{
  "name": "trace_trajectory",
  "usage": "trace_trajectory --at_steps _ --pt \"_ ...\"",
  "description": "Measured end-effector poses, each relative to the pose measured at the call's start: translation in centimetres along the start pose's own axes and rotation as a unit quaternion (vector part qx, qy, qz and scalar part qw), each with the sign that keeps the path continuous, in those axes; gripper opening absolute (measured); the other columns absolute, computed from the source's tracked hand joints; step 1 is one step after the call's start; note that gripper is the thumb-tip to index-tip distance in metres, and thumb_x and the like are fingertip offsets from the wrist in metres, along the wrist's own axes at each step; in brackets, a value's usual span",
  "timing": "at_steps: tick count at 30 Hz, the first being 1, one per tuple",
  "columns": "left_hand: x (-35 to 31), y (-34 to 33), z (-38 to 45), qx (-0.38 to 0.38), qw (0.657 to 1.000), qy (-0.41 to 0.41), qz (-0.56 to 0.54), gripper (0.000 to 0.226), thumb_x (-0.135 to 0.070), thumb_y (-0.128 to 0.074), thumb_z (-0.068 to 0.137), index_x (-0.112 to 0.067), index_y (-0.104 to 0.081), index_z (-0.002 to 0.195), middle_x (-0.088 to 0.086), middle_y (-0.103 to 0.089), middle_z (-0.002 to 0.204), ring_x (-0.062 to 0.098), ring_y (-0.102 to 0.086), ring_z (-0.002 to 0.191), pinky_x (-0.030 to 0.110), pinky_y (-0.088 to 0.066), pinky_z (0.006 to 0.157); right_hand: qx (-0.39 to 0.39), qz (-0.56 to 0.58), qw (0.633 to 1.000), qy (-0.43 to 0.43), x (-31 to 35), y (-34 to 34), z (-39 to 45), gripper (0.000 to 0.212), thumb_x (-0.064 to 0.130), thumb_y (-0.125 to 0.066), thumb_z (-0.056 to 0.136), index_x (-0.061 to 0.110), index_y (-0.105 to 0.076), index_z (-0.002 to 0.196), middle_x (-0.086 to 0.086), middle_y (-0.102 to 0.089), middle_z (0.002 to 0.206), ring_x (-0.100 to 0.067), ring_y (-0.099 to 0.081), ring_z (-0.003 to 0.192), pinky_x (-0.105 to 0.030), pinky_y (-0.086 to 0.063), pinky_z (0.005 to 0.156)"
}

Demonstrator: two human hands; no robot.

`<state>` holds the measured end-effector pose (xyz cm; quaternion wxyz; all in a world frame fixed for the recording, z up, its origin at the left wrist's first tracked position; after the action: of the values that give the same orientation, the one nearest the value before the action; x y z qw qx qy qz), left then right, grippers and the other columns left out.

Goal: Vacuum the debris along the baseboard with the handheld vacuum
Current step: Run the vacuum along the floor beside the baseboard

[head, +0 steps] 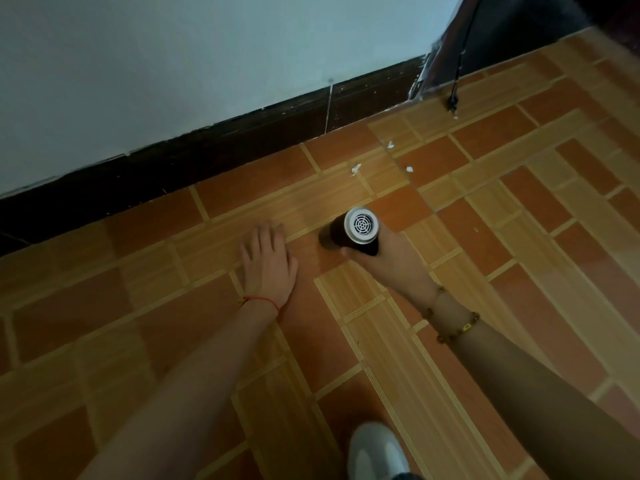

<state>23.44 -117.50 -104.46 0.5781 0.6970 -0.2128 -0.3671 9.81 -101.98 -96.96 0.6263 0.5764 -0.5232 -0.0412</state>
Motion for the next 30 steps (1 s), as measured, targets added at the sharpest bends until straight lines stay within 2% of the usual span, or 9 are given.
trace_trajectory --at_steps 2,6,12,17,22,25,28,30 --pt "-1.0 0.0 0.5 0.005 1.000 -0.017 0.001 0.055 -0.034 -0.034 0.098 -0.011 -0.036 0.148 0.018 -0.033 0.156 0.036 -0.028 0.145 0.058 -0.022 0.118 -0.019 0.009 1.000 -0.017 -0.5 0.6 0.3 0.070 0.055 -0.066 0.081 0.026 -0.041 0.140 0.005 -0.068 0.110 -0.016 -0.065 0.090 -0.032 -0.053 0.072" --pt "-2.0 -0.3 2.1 0.001 0.999 -0.045 0.007 0.054 -0.033 -0.040 0.096 -0.012 -0.039 0.146 0.018 -0.036 0.155 0.037 -0.031 0.144 0.061 -0.026 0.115 -0.079 0.010 0.996 -0.033 -1.4 2.5 2.3 0.070 0.048 -0.069 0.084 0.019 -0.041 0.141 -0.001 -0.067 0.117 -0.021 -0.063 0.103 -0.026 -0.046 0.075" --pt "-2.4 -1.4 5.4 -0.007 0.998 -0.056 0.025 0.056 -0.036 -0.041 0.094 -0.011 -0.042 0.144 0.021 -0.042 0.150 0.039 -0.036 0.140 0.063 -0.030 0.113 -0.142 0.025 0.986 -0.080 -2.8 4.7 5.9 0.069 0.046 -0.069 0.084 0.016 -0.042 0.140 -0.008 -0.067 0.117 -0.027 -0.064 0.104 -0.032 -0.051 0.074" --pt "-3.2 -2.8 6.9 -0.015 0.998 -0.049 0.022 0.058 -0.038 -0.032 0.094 -0.014 -0.040 0.146 0.017 -0.042 0.150 0.035 -0.034 0.142 0.064 -0.025 0.115 -0.164 0.026 0.982 -0.092 -3.2 5.7 8.4 0.068 0.047 -0.067 0.085 0.015 -0.043 0.139 -0.008 -0.068 0.116 -0.028 -0.065 0.103 -0.043 -0.056 0.082" --pt "-3.0 -2.9 6.7 -0.026 0.998 -0.054 0.025 0.059 -0.038 -0.033 0.095 -0.015 -0.037 0.149 0.014 -0.041 0.152 0.034 -0.031 0.144 0.064 -0.020 0.118 -0.189 0.050 0.975 -0.107 -3.7 6.3 10.0 0.071 0.049 -0.068 0.083 0.015 -0.041 0.140 -0.006 -0.065 0.119 -0.026 -0.063 0.108 -0.044 -0.055 0.085" --pt "-3.0 -3.0 6.7 -0.026 0.998 -0.053 0.029 0.060 -0.039 -0.033 0.095 -0.015 -0.035 0.150 0.013 -0.038 0.154 0.033 -0.030 0.145 0.064 -0.020 0.118 -0.177 0.061 0.978 -0.096 -3.2 5.8 10.8 0.071 0.052 -0.068 0.081 0.017 -0.043 0.139 -0.002 -0.066 0.118 -0.023 -0.064 0.105 -0.041 -0.055 0.085" --pt "-2.9 -3.2 6.6 -0.022 0.998 -0.053 0.030 0.061 -0.038 -0.034 0.095 -0.015 -0.033 0.152 0.013 -0.038 0.155 0.033 -0.029 0.146 0.064 -0.019 0.118 -0.119 0.057 0.988 -0.077 -2.6 4.9 11.4 0.058 0.052 -0.067 0.083 0.013 -0.052 0.124 0.000 -0.068 0.100 -0.021 -0.066 0.085 -0.042 -0.057 0.077" --pt "-2.9 -3.3 6.7 -0.019 0.998 -0.052 0.029 0.062 -0.039 -0.034 0.095 -0.015 -0.031 0.153 0.013 -0.038 0.155 0.033 -0.028 0.146 0.064 -0.017 0.119 -0.110 0.042 0.990 -0.074 -2.7 5.1 11.4 0.052 0.046 -0.068 0.085 0.011 -0.055 0.121 -0.003 -0.068 0.101 -0.021 -0.065 0.089 -0.042 -0.056 0.078"
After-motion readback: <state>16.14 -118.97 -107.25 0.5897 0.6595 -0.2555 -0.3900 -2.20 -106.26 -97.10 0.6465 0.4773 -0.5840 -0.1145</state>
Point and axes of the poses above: each hand's wrist, its own z-axis towards the middle knuckle, its own y-axis out of the back of the hand, x = y × z, the point moved 8 cm from there along z, towards the middle knuckle
